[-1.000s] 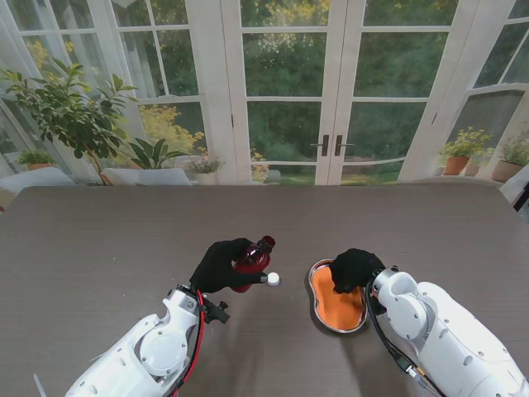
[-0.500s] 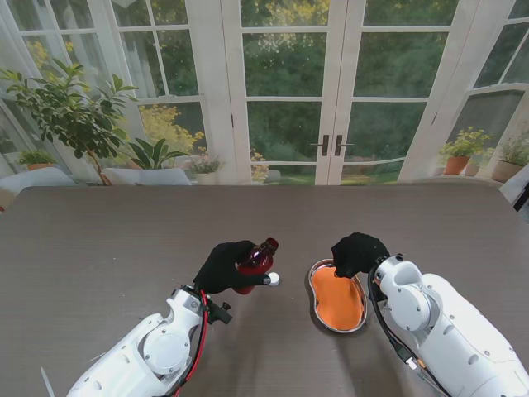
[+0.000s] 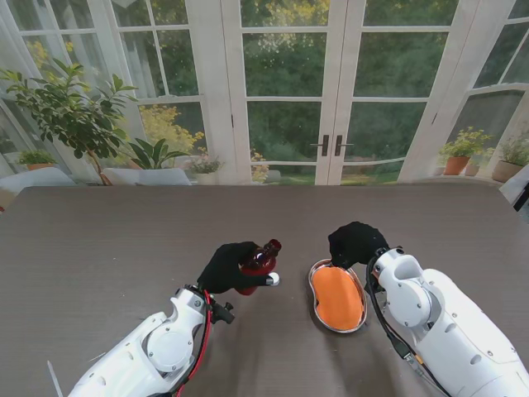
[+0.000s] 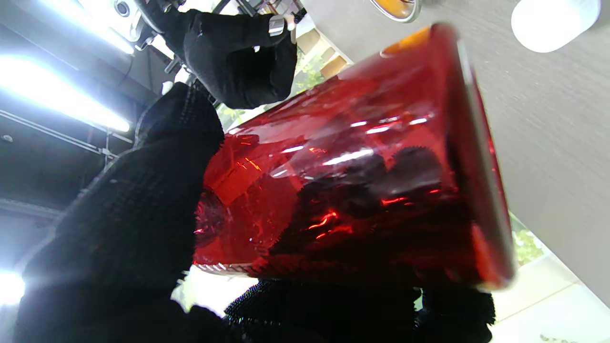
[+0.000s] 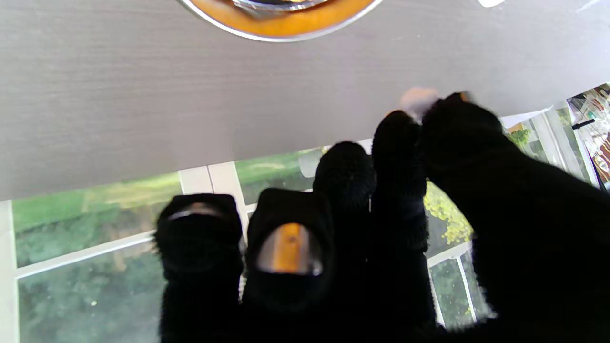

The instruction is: Collect the cotton balls from the tray into a sample bottle

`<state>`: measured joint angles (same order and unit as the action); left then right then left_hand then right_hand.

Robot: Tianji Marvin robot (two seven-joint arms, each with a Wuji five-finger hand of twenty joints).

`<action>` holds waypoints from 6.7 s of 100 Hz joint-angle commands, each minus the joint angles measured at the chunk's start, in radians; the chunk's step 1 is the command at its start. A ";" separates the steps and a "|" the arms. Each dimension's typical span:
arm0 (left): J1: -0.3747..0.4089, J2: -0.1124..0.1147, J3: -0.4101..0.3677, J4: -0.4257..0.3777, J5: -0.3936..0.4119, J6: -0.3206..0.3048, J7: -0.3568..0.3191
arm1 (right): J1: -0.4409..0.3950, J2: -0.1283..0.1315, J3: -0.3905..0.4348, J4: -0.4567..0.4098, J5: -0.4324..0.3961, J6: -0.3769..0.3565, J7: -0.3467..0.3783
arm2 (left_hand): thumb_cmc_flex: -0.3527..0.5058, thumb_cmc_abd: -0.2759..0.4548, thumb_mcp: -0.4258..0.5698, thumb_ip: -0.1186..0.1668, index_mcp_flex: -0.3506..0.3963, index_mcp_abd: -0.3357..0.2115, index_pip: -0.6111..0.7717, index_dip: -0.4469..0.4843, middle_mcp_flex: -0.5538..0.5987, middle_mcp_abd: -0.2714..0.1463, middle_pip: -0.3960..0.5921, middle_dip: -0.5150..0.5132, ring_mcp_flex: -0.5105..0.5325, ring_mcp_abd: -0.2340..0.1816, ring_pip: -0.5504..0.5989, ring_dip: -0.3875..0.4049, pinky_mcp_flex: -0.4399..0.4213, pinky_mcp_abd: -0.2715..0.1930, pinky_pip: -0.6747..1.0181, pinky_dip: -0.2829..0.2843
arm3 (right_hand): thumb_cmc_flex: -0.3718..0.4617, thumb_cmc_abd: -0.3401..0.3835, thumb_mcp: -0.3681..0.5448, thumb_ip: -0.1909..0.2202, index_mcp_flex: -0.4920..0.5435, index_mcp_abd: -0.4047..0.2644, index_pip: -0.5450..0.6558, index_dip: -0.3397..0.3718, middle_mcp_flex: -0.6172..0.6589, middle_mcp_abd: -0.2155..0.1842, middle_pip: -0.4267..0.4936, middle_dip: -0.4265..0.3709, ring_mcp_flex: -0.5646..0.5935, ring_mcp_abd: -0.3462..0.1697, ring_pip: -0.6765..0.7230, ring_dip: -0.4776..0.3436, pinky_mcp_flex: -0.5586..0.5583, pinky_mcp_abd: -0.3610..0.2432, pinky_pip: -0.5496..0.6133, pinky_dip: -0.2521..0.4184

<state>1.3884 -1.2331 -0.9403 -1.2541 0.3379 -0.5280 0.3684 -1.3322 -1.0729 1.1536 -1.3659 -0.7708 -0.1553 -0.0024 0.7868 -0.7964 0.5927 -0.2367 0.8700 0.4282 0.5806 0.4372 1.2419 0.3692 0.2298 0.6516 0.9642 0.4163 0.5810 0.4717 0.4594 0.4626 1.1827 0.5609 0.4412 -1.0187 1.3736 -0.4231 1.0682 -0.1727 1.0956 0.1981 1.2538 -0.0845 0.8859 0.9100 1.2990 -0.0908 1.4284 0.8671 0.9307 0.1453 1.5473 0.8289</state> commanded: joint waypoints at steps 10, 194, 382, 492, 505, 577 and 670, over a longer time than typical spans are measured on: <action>-0.012 -0.011 0.009 0.012 -0.010 0.003 -0.021 | -0.010 -0.010 0.012 -0.061 0.011 0.015 0.009 | 0.240 0.160 0.270 0.058 0.154 -0.294 0.270 0.033 0.091 -0.160 0.047 0.019 0.024 -0.039 -0.001 0.008 -0.021 -0.078 -0.014 -0.013 | 0.022 0.010 0.010 0.014 -0.007 0.025 0.016 0.032 0.025 0.005 0.033 0.011 0.022 -0.035 0.041 0.010 0.009 0.011 0.063 0.017; -0.118 -0.064 0.096 0.138 -0.052 -0.042 0.033 | -0.016 -0.052 -0.076 -0.276 0.137 0.061 -0.059 | 0.241 0.161 0.268 0.058 0.154 -0.293 0.270 0.032 0.091 -0.159 0.047 0.019 0.024 -0.039 -0.001 0.008 -0.022 -0.076 -0.014 -0.013 | 0.026 0.020 -0.001 0.019 -0.010 0.030 0.012 0.039 0.027 0.009 0.025 0.016 0.022 -0.030 0.038 0.009 0.009 0.014 0.062 0.019; -0.130 -0.087 0.105 0.154 -0.054 -0.046 0.089 | 0.000 -0.044 -0.058 -0.284 0.183 0.040 0.009 | 0.242 0.161 0.270 0.060 0.154 -0.293 0.269 0.033 0.090 -0.159 0.046 0.019 0.023 -0.040 -0.001 0.008 -0.020 -0.080 -0.013 -0.013 | -0.108 0.309 -0.048 0.066 -0.040 0.056 -0.056 0.037 -0.020 0.025 -0.016 -0.027 0.021 0.001 0.001 -0.010 -0.038 0.009 0.052 0.035; -0.136 -0.117 0.103 0.175 -0.038 -0.066 0.180 | 0.007 -0.039 -0.040 -0.296 0.188 -0.027 0.020 | 0.244 0.147 0.291 0.063 0.157 -0.308 0.280 0.026 0.094 -0.166 0.038 0.024 0.026 -0.043 -0.005 0.005 -0.016 -0.080 -0.015 -0.016 | -0.006 0.223 0.076 0.052 -0.114 0.012 -0.090 -0.032 -0.038 0.029 -0.061 -0.029 0.020 0.008 -0.032 -0.022 -0.061 0.006 0.039 0.039; -0.138 -0.119 0.104 0.176 -0.035 -0.066 0.189 | 0.008 -0.036 -0.038 -0.299 0.184 -0.040 0.029 | 0.244 0.147 0.290 0.063 0.156 -0.306 0.281 0.026 0.094 -0.165 0.038 0.024 0.026 -0.044 -0.004 0.005 -0.015 -0.079 -0.014 -0.016 | -0.046 0.246 0.057 0.058 -0.125 0.020 -0.095 -0.040 -0.043 0.032 -0.064 -0.028 0.020 0.013 -0.038 -0.024 -0.068 0.006 0.037 0.042; -0.139 -0.125 0.103 0.167 -0.024 -0.061 0.216 | 0.002 -0.028 -0.031 -0.323 0.157 -0.054 0.054 | 0.245 0.146 0.291 0.064 0.155 -0.311 0.281 0.026 0.094 -0.168 0.037 0.024 0.026 -0.045 -0.003 0.005 -0.015 -0.082 -0.012 -0.016 | -0.165 0.400 -0.039 0.112 -0.092 0.000 -0.099 0.065 -0.085 0.034 -0.065 -0.067 0.020 0.014 -0.081 -0.039 -0.089 -0.001 0.024 0.057; -0.116 -0.110 0.083 0.135 -0.014 -0.045 0.209 | -0.009 -0.042 0.001 -0.338 0.120 0.015 -0.026 | 0.248 0.133 0.318 0.063 0.150 -0.333 0.323 0.044 0.094 -0.179 0.027 0.035 0.025 -0.053 -0.005 0.004 -0.011 -0.085 -0.011 -0.017 | -0.251 0.386 -0.124 0.201 -0.165 0.077 -0.274 0.152 -0.083 0.039 -0.058 -0.077 0.021 0.021 -0.101 -0.042 -0.078 0.003 0.020 0.048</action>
<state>1.2669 -1.3464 -0.8530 -1.1084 0.3232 -0.5764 0.5984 -1.3402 -1.1103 1.1530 -1.6979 -0.6467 -0.1514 -0.0351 0.7874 -0.8127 0.5927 -0.2363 0.8700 0.4261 0.5902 0.4372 1.2427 0.3692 0.2178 0.6630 0.9642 0.4162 0.5793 0.4717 0.4594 0.4626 1.1826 0.5603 0.2179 -0.6566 1.2631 -0.2811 0.9316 -0.1148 0.8697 0.2848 1.1704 -0.0531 0.8223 0.8437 1.2990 -0.0688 1.3177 0.8301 0.8457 0.1462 1.5511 0.8650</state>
